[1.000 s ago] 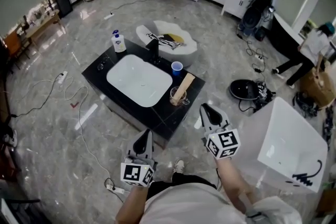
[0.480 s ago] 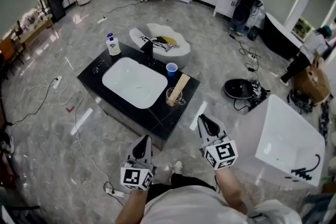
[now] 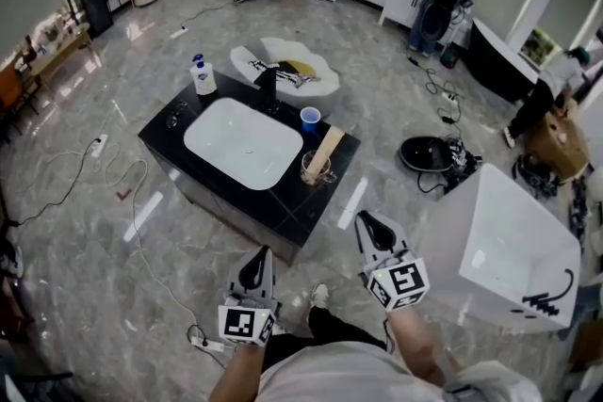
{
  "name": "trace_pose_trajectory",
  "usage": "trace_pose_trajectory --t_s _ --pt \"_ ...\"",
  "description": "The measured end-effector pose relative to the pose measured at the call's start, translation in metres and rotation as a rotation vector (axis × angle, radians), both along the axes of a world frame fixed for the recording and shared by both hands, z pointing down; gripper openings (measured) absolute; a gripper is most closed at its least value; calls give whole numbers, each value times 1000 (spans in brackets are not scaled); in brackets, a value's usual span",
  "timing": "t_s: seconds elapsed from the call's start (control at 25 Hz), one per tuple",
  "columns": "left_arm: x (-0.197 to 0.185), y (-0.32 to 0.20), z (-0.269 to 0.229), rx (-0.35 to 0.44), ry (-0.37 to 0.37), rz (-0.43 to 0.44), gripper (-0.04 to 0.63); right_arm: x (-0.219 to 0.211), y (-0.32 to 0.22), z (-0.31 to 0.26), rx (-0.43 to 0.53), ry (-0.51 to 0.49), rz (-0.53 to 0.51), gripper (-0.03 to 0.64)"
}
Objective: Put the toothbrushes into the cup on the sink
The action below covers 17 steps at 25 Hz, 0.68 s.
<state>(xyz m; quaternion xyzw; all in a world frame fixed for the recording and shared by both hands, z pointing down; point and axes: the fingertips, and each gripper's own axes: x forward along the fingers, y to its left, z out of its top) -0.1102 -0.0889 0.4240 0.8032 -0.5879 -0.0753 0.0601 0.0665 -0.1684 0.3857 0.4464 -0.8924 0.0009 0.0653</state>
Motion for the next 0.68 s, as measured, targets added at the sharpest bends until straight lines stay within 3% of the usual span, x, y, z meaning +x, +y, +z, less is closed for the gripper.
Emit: trace_pose_trajectory --t_s 0.68 --pt "-2 3 -2 2 13 53 2 2 20 -5 -5 -17 47 46"
